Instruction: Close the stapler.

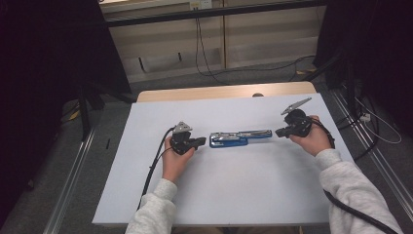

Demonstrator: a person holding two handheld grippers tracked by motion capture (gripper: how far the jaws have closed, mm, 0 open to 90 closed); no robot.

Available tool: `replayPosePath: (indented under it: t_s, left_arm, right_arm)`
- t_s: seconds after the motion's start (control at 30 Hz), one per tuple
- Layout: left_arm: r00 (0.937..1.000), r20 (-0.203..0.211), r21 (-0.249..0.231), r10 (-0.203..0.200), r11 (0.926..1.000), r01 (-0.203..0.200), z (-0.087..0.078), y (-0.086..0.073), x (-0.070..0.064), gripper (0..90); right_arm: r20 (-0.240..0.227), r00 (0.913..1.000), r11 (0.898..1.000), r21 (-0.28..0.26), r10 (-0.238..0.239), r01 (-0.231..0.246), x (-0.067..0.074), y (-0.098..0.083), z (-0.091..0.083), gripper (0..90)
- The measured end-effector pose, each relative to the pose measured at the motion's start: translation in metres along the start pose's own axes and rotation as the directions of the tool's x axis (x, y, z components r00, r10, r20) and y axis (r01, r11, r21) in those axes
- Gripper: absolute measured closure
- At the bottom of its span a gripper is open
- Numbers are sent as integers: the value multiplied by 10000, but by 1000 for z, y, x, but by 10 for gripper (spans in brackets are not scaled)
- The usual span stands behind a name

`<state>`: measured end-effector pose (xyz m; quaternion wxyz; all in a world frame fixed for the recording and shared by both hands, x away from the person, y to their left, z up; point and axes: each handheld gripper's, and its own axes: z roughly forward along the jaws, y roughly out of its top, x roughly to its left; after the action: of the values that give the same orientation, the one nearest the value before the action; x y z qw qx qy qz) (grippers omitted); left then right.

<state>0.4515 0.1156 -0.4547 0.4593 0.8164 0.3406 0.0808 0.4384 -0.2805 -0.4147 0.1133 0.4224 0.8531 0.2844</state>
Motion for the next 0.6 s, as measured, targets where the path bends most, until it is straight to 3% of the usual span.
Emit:
replayPosePath:
  t_s: [0.17,0.27,0.33,0.6]
  left_arm:
    - [9998,-156,289,149,9995,-144,5,0,-1,900]
    - [9982,-296,548,520,9972,-503,10,3,-3,900]
    - [9991,-101,560,419,9976,-412,13,4,-5,900]
    - [9987,-113,706,504,9963,-495,18,5,-4,900]
  right_arm:
    - [53,10000,9999,128,-53,53,0,-3,3,900]
    - [37,10000,9998,204,-82,81,-1,-3,4,900]
    - [-9,9999,9997,217,-107,107,-1,-2,5,900]
    - [-48,9996,9987,409,-285,287,0,2,10,900]
